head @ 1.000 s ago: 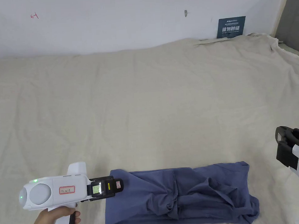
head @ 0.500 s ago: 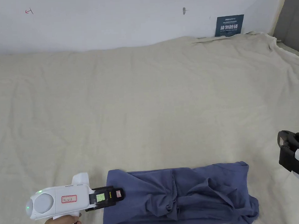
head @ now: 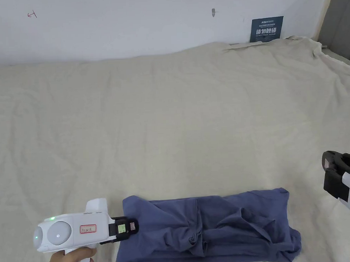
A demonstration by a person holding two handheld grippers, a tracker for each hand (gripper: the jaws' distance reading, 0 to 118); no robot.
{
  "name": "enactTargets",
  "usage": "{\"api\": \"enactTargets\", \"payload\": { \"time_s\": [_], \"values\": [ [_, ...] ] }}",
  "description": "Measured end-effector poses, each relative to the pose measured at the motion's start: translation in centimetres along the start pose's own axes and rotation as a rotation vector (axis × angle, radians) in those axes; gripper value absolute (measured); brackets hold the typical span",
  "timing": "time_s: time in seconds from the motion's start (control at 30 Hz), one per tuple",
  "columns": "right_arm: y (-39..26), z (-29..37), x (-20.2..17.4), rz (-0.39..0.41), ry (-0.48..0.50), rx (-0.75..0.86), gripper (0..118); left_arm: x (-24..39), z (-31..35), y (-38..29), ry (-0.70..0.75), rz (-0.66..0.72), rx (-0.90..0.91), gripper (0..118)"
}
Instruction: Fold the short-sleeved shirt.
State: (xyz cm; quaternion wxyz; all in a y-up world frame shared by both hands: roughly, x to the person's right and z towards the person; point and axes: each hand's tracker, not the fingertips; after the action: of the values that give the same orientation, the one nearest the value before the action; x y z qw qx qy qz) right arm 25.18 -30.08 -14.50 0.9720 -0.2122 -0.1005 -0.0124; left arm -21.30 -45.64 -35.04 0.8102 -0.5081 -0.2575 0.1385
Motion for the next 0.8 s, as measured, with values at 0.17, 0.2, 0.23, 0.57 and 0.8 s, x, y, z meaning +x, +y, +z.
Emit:
{"api": "enactTargets", "payload": {
  "time_s": [0.17, 0.2, 0.23, 0.57, 0.8],
  "values": [
    [0.3, -0.1, 0.1, 0.002, 0.008, 0.011, 0, -0.6, 4.3, 0.2, 0.068, -0.008, 0.038, 5],
    [0.4, -0.1, 0.1, 0.002, 0.012, 0.014, 0, -1.1, 5.1, 0.3, 0.082, -0.001, 0.035, 5],
    [0.4, -0.1, 0.0, 0.002, 0.015, 0.015, 0, -1.7, 6.1, 0.4, 0.101, 0.017, 0.039, 5],
    [0.3, -0.1, -0.5, 0.0, 0.044, 0.021, 0, -0.9, 12.1, 0.7, 0.295, 0.022, 0.066, 5],
    [0.2, 0.5, -0.1, -0.003, 0.043, 0.028, 0, 7.7, 9.6, 2.4, 0.234, -0.118, 0.015, 5]
  ]
}}
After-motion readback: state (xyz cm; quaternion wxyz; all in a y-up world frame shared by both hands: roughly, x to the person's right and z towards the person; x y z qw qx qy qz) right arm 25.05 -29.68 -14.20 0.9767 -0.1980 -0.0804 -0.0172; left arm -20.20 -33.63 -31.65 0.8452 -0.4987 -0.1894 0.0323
